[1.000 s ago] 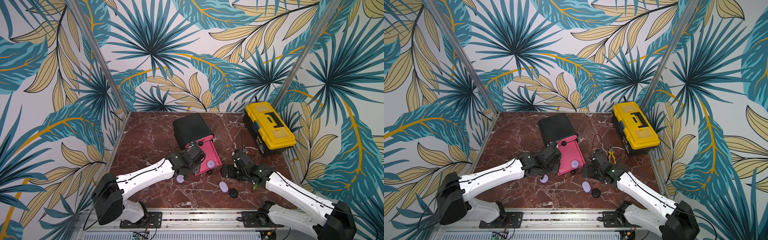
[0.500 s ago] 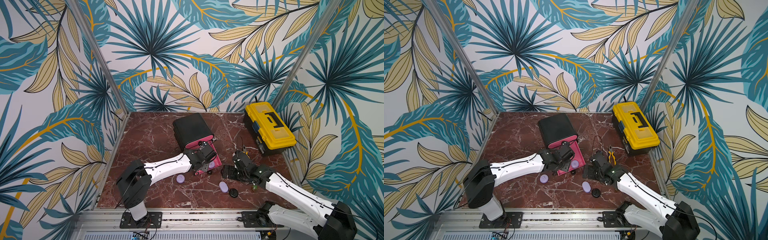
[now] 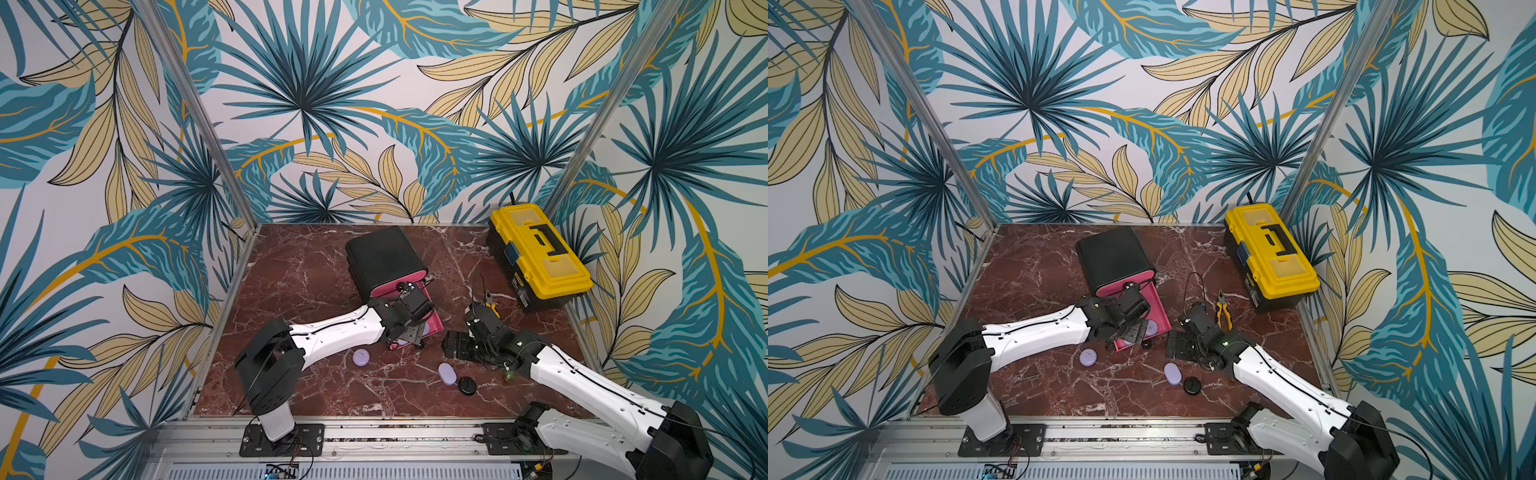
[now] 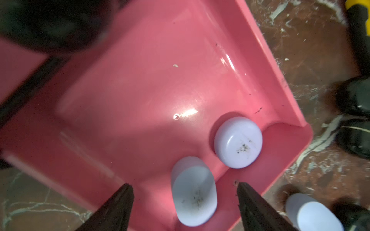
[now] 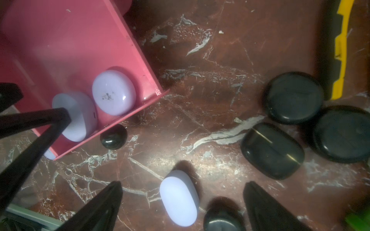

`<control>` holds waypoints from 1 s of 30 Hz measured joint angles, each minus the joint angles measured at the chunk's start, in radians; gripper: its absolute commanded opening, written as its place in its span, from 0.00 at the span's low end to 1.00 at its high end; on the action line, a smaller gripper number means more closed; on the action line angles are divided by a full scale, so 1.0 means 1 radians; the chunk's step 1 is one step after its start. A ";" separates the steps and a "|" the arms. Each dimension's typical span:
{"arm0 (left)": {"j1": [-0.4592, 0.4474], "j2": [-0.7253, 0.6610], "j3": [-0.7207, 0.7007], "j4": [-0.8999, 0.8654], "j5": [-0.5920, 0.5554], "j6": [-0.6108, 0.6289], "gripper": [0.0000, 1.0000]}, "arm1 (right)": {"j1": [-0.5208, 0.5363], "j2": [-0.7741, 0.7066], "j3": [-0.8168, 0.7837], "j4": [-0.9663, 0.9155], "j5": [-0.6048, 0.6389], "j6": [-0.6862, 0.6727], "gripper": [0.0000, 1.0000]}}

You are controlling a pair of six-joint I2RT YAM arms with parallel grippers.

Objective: Put the bluetooth earphones in the drawer according to color
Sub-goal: Pick up the Bluetooth earphone from the center of the board.

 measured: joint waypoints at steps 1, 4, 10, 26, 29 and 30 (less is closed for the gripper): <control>0.000 -0.026 0.000 -0.005 0.000 -0.001 0.96 | 0.000 0.001 -0.001 0.000 -0.006 -0.001 0.99; 0.000 -0.119 -0.005 -0.009 -0.002 -0.008 1.00 | 0.000 0.000 -0.004 0.002 -0.019 -0.002 0.98; 0.000 -0.333 -0.114 -0.001 -0.034 -0.033 1.00 | 0.000 -0.007 -0.020 0.008 -0.047 -0.013 0.97; 0.023 -0.644 -0.518 0.045 -0.103 -0.161 1.00 | 0.009 0.034 -0.027 0.059 -0.137 -0.027 0.91; 0.058 -0.666 -0.552 0.059 -0.091 -0.171 1.00 | 0.026 0.066 -0.027 0.061 -0.137 -0.031 0.89; 0.071 -0.672 -0.563 0.063 -0.085 -0.173 1.00 | 0.033 0.082 -0.027 0.062 -0.136 -0.032 0.89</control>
